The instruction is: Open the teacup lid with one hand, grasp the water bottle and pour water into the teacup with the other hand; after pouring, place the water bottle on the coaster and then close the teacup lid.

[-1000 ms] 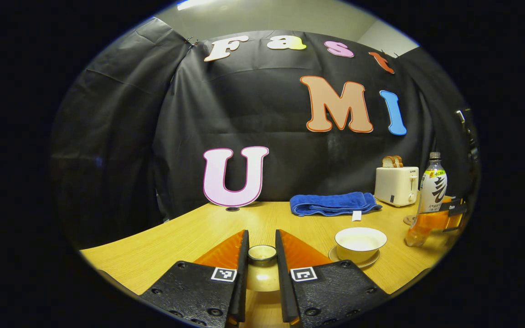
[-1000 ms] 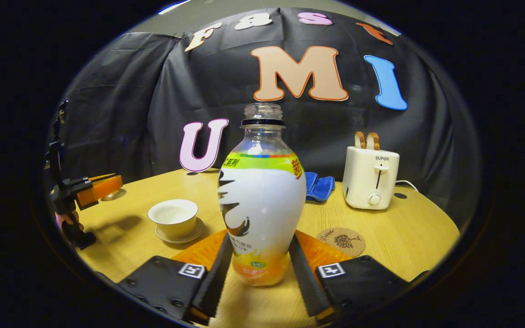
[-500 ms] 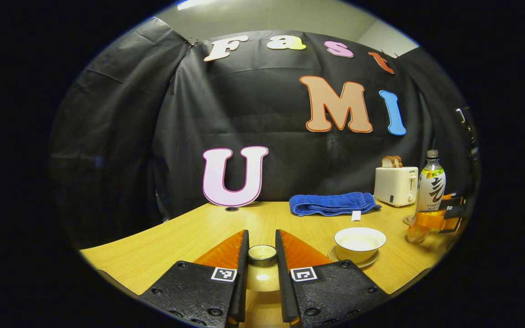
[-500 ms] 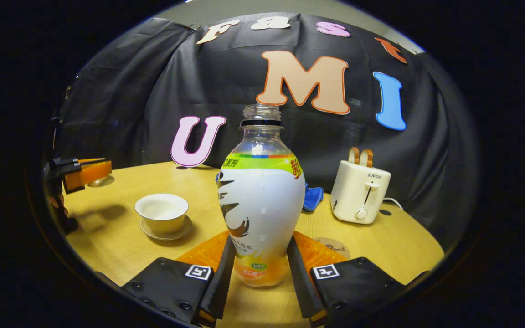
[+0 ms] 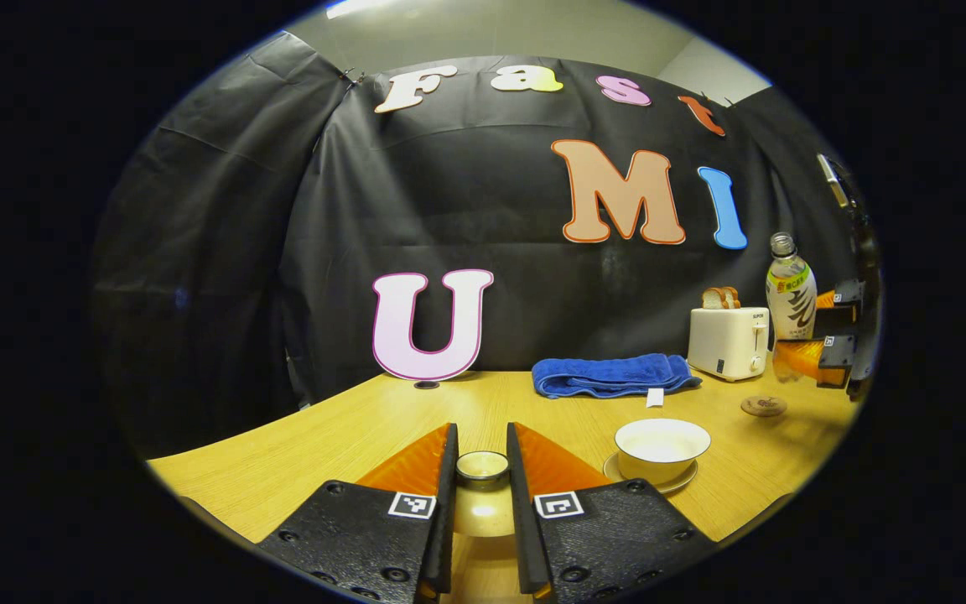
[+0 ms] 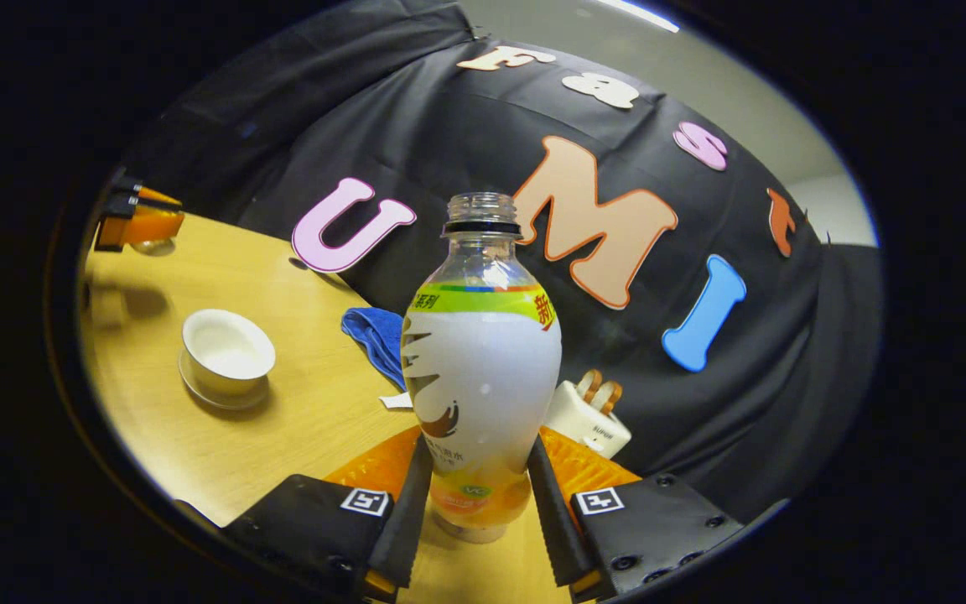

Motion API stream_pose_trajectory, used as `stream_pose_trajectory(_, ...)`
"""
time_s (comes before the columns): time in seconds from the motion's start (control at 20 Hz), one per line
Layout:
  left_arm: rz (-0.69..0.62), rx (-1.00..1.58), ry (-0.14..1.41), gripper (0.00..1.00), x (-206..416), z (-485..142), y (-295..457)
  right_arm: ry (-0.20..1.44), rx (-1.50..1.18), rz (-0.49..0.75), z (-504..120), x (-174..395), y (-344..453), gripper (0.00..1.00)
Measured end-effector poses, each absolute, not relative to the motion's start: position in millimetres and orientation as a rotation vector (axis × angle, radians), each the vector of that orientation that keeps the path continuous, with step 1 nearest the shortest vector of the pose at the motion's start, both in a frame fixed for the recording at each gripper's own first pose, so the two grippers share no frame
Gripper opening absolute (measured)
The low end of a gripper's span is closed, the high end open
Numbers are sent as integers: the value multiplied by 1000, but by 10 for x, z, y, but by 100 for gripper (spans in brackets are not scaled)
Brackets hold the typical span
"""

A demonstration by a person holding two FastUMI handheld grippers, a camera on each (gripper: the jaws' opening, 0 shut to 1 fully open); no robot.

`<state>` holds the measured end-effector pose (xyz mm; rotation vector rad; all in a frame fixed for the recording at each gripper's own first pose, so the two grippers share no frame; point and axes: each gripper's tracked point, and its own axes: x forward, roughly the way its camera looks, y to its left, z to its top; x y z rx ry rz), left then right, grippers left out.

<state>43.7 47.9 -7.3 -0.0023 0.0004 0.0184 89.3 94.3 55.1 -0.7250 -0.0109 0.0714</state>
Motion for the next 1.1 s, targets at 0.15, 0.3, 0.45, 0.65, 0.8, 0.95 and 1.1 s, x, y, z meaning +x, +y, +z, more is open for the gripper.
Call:
stream_pose_trajectory(0.15,16,-3,1,28,443,-66,473,-63,-900,58,640,973,1003,65)
stream_pose_trajectory(0.3,16,-3,1,28,439,-70,470,-51,-990,85,483,1005,1127,66)
stream_pose_trajectory(0.45,16,-4,1,28,442,-67,474,-38,-1061,95,331,1041,1206,66)
stream_pose_trajectory(0.65,15,-4,2,28,437,-67,469,-44,-1196,95,154,1112,1272,66)
stream_pose_trajectory(0.8,15,-4,2,28,439,-68,472,-41,-1271,118,11,1153,1323,61)
stream_pose_trajectory(0.95,15,-4,3,28,437,-69,471,-61,-1361,117,-62,1173,1347,61)
stream_pose_trajectory(1.1,12,-4,3,28,442,-73,460,-122,-1492,99,-41,1181,1427,61)
